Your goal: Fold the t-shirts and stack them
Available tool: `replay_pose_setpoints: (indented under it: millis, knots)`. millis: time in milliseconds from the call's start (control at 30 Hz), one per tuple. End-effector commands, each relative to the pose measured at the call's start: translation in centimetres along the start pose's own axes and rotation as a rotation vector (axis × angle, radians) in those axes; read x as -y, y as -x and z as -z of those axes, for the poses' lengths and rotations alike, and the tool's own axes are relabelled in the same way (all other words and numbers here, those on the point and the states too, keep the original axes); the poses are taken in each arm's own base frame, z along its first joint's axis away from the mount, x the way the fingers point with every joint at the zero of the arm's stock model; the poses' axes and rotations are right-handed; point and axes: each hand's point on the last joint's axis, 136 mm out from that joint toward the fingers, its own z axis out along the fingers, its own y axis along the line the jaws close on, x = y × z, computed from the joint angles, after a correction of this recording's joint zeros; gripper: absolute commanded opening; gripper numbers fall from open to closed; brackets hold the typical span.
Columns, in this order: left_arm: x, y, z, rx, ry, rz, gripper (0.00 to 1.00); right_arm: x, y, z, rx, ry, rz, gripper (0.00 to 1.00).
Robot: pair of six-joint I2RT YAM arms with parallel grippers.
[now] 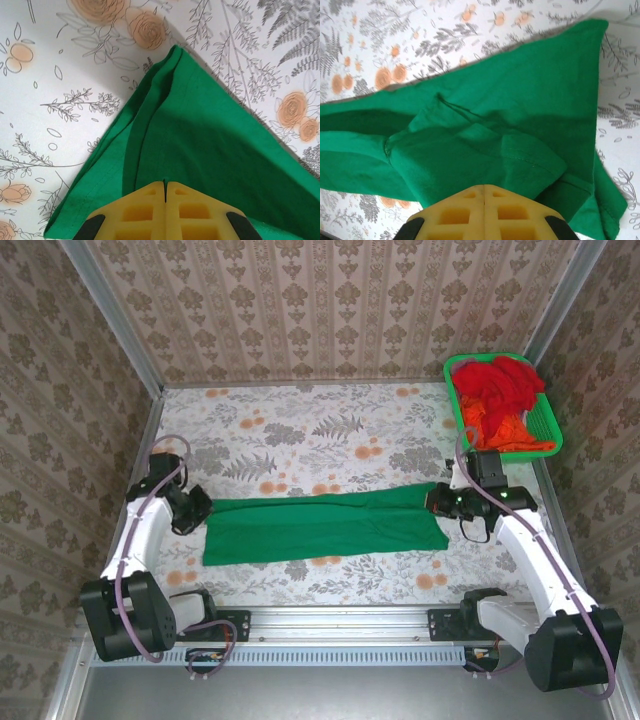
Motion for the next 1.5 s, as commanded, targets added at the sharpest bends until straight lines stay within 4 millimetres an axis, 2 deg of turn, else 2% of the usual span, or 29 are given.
replay_pose_setpoints:
  millis: [0,433,633,667,733,767,833,900,1000,1067,1200,1267,1367,1467]
  knots:
    - [-0.8,-1.3,-0.2,-0.036,0.004,-0.001,0.00,0.9,-1.5,-0.2,-0.032,-0.032,-0.023,0.00]
    - [-2.5,-4.6,-3.2,-0.152,0.015,0.088,0.00,3.0,-2.8,-3.2,-0.091,-0.079,-0.055,0.00]
    - [-3.4,-5.1,-3.7,-0.165,0.053,0.107,0.00,3.4,-3.3,-4.0,-0.110,-0.086,-0.064,0.00]
    - [-3.5,-5.1,-3.7,-0.162,0.058,0.109,0.02,3.5,-3.3,-3.9,-0.108,-0.087,-0.063,0.07]
    - [-3.8,-5.0,-3.5,-0.155,0.074,0.112,0.19,3.4,-3.1,-3.5,-0.096,-0.089,-0.052,0.33]
    - [-3.8,-4.8,-3.1,-0.142,0.078,0.108,0.28,3.4,-2.8,-3.0,-0.078,-0.101,-0.045,0.49]
    - [-3.5,-4.0,-2.1,-0.096,0.073,0.093,0.43,3.2,-2.0,-1.9,-0.034,-0.116,-0.018,0.64]
    - [-2.8,-3.1,-0.9,-0.037,0.049,0.065,0.60,2.7,-1.0,-1.0,0.002,-0.111,0.003,0.73]
    - [-0.6,-2.0,0.1,0.016,0.001,-0.007,0.84,1.7,0.1,-1.0,0.021,-0.081,0.005,0.75]
    - [1.8,-1.6,0.1,0.017,-0.037,-0.078,0.90,0.7,0.7,-1.7,0.024,-0.052,0.012,0.75]
    - [7.5,-1.7,-1.6,-0.016,-0.145,-0.182,0.93,-1.9,1.0,-4.3,0.003,-0.016,0.054,0.75]
    - [9.1,-1.9,-2.9,-0.043,-0.150,-0.212,0.93,-2.7,0.6,-5.6,-0.024,-0.018,0.065,0.75]
    - [9.9,-2.2,-4.9,-0.086,-0.133,-0.220,0.90,-4.0,-0.6,-7.7,-0.074,-0.003,0.068,0.75]
    - [8.9,-2.7,-6.5,-0.120,-0.085,-0.220,0.87,-4.5,-1.4,-9.0,-0.110,-0.021,0.087,0.75]
